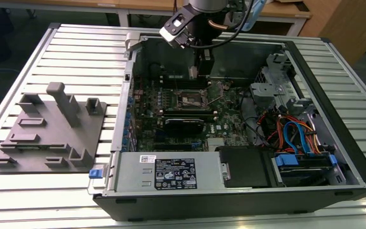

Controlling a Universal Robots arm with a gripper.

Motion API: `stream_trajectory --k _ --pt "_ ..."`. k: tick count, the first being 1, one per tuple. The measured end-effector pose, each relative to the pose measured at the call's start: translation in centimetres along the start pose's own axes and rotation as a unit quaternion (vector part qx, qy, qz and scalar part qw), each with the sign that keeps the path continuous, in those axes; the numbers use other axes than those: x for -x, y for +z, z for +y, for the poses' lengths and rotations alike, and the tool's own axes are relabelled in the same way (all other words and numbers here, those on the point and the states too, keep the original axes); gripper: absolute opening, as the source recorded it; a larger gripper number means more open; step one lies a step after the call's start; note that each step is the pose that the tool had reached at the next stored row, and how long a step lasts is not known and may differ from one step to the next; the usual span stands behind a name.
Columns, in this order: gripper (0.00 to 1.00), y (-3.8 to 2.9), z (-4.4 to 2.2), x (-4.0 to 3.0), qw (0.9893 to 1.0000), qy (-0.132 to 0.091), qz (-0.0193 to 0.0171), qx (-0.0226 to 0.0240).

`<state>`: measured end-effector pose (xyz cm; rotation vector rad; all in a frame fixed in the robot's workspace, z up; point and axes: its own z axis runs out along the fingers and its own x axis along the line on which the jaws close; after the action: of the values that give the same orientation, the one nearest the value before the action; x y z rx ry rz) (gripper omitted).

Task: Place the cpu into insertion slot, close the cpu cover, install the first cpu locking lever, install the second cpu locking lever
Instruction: 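Place the cpu into insertion slot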

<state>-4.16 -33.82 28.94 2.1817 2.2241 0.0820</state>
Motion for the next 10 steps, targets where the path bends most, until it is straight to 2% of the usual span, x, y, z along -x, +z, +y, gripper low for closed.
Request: stream_trajectory --k 4,10 --pt "0.54 0.70 -0.04 0.02 1.0000 0.000 0.0000 -0.0009" --pt "0.54 0.80 -0.05 0.02 1.0000 0.000 0.0000 -0.0011"
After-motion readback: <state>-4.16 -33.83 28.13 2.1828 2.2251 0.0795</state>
